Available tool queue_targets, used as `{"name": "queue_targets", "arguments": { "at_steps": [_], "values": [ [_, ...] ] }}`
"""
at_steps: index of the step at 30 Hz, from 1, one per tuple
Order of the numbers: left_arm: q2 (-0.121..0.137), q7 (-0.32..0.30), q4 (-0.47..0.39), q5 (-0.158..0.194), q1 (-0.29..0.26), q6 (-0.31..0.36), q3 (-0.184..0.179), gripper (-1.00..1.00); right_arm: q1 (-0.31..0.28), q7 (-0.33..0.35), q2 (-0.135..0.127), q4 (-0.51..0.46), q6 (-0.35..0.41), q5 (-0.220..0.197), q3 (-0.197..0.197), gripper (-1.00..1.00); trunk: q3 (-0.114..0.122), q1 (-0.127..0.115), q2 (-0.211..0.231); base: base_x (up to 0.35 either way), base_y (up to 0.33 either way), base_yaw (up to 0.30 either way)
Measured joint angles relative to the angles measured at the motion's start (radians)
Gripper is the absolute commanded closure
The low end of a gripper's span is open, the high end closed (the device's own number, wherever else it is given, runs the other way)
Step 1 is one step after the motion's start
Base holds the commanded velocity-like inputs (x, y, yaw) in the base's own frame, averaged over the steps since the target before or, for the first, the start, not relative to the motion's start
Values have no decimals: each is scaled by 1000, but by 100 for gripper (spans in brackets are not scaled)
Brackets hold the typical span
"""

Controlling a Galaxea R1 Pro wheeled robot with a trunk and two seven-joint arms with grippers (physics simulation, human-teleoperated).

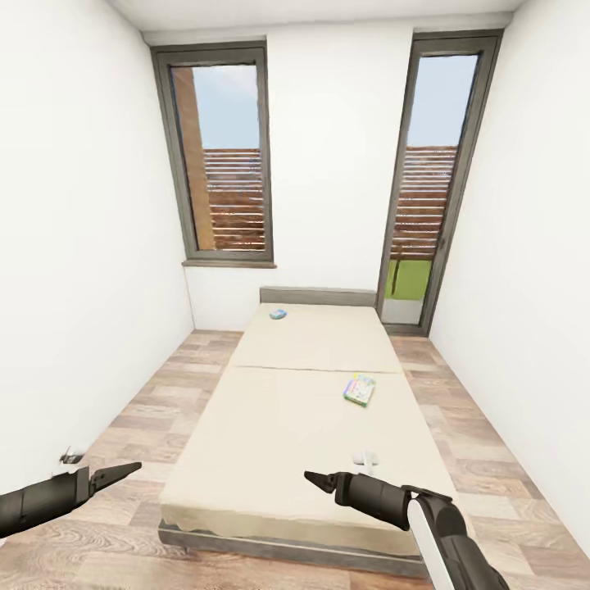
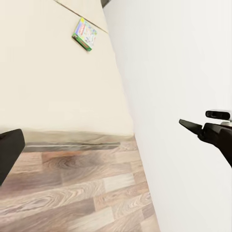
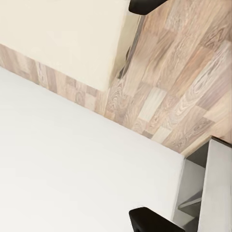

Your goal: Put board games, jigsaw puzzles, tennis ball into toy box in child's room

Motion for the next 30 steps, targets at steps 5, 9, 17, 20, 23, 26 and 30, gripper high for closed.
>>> {"name": "queue_targets", "arguments": {
  "at_steps": [5, 9, 17, 20, 23, 26, 30],
  "values": [
    [0, 0, 0, 0, 0, 0, -1, -100, 0, 0, 0, -1, 0, -3, -1, -100, 0, 0, 0, 0, 0, 272],
    [0, 0, 0, 0, 0, 0, -2, -100, 0, 0, 0, -1, 0, -5, -1, -100, 0, 0, 0, 0, 0, 137],
    [0, 1, 0, 0, 0, 0, -2, -100, 0, 0, 0, -1, 0, -10, -2, -100, 0, 0, 0, 0, 0, 50],
    [0, 1, 0, 0, 0, -1, -2, -100, 0, 0, 0, 0, 0, -11, -2, -100, 0, 0, 0, 0, 0, 13],
    [-3, 6, 2, -2, 0, -3, -1, -100, -1, -12, 6, 13, -11, -9, -3, -100, 0, 0, 0, 0, 20, 0],
    [-4, 6, 2, -2, 0, -4, -1, -100, 0, -28, 7, 29, -29, -9, -4, -100, 0, 0, 0, 0, 34, 0],
    [-6, 6, 3, -3, 0, -6, -2, -100, 0, -28, 8, 43, -29, -10, -6, -100, 0, 0, 0, 12, 90, 0]
  ]
}}
